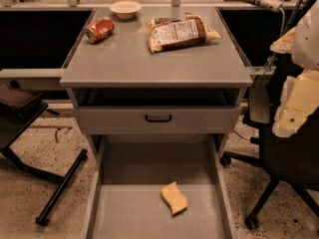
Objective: Pick sponge from middle drawer and place on counter
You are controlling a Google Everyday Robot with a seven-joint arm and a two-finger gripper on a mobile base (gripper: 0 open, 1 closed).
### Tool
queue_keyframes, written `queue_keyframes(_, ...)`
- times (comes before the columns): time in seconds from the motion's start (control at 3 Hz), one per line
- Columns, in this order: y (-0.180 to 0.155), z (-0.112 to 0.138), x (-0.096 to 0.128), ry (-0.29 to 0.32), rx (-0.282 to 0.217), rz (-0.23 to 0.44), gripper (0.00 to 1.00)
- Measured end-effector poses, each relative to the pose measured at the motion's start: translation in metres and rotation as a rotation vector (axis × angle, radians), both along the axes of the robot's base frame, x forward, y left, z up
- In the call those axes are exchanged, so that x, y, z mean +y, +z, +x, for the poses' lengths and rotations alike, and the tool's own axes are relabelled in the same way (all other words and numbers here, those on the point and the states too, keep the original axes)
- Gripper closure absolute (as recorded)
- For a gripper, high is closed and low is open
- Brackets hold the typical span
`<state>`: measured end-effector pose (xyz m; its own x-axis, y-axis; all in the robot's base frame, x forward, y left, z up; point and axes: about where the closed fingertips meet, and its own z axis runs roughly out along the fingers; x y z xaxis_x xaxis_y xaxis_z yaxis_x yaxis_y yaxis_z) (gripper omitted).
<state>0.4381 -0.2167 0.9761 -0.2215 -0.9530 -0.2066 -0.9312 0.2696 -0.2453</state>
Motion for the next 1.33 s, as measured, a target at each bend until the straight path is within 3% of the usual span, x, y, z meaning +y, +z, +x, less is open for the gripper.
queue_keyframes(0.67,-0.015,0.006,0.012,0.023,-0.013,0.035,0.0)
queue_keyframes(1.0,-0.079,0.017,0.036,0.029,0.021,0.115,0.0)
queue_keyframes(1.33,-0.185,0.03,0.041,-0.038,0.108,0.188,0.0)
